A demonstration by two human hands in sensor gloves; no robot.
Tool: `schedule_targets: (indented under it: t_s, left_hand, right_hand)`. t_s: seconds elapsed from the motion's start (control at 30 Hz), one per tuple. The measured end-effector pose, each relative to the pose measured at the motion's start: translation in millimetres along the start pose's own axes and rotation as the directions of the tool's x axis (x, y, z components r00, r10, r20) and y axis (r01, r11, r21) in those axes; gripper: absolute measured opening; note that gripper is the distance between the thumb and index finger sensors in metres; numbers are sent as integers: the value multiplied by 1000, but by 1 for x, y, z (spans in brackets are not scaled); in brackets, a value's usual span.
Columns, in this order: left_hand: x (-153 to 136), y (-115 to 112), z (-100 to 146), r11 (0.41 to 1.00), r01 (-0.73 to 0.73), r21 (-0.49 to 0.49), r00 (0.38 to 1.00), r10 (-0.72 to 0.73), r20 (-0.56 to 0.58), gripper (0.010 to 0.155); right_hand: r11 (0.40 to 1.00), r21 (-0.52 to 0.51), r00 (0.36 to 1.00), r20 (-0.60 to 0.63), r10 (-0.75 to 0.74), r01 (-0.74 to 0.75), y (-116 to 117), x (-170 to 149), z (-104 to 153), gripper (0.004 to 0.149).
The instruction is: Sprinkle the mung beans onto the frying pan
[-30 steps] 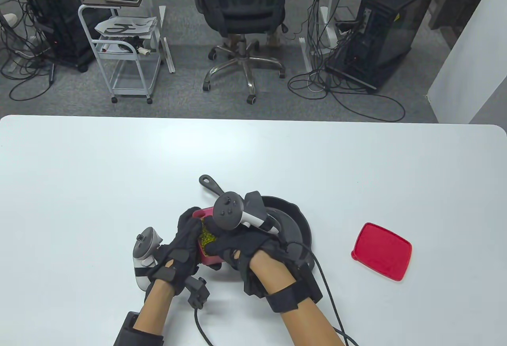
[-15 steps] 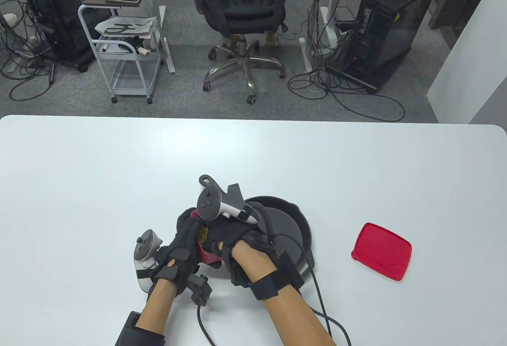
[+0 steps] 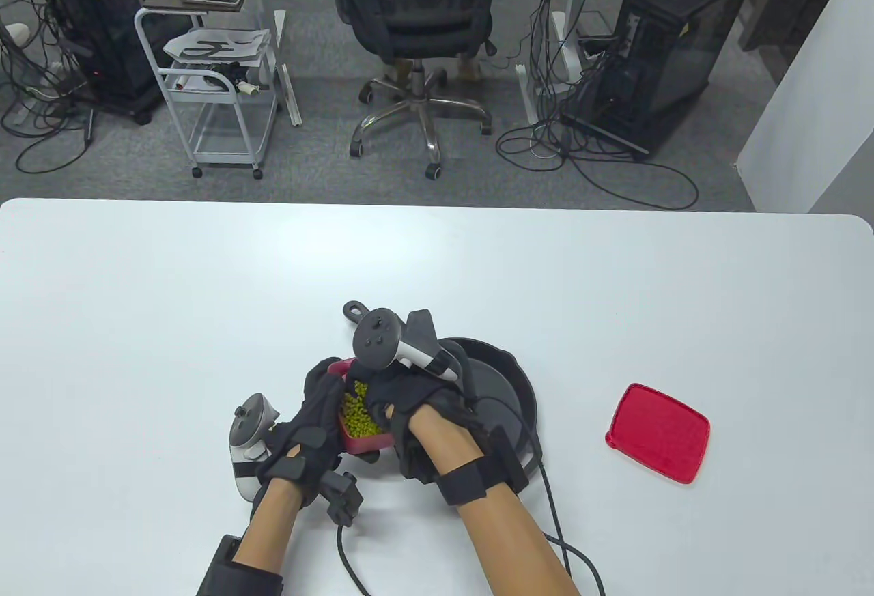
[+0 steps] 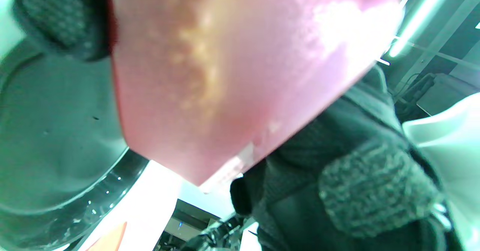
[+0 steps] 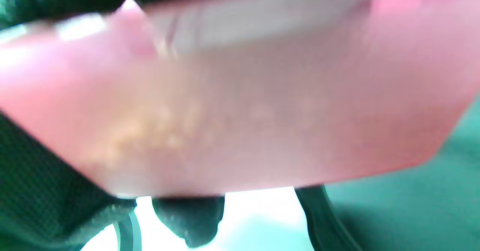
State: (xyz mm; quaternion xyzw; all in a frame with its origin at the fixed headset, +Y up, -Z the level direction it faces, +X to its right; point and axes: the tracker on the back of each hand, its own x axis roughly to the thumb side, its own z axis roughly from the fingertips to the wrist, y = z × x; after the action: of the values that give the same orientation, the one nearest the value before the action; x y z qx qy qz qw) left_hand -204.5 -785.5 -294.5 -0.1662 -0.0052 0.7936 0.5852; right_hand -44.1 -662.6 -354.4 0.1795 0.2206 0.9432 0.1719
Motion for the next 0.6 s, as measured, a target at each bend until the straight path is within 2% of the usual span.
schedule_targets:
  t_s: [0.33, 0.43, 0.6]
  left_hand:
    - [-3, 4, -2, 1000, 29, 5, 999, -29, -38, 77]
    - [-3, 5, -2, 1000, 20, 9, 999, -19, -45, 77]
    - [-1, 8, -2, 1000, 20, 18, 999, -19, -45, 77]
  right_hand:
    - [971, -107, 976, -12, -216, 214, -32, -48, 13, 39]
    - [954, -131, 959, -53, -278, 269, -38, -69, 17, 39]
    - [943, -132, 935, -147, -323, 305, -34, -106, 18, 39]
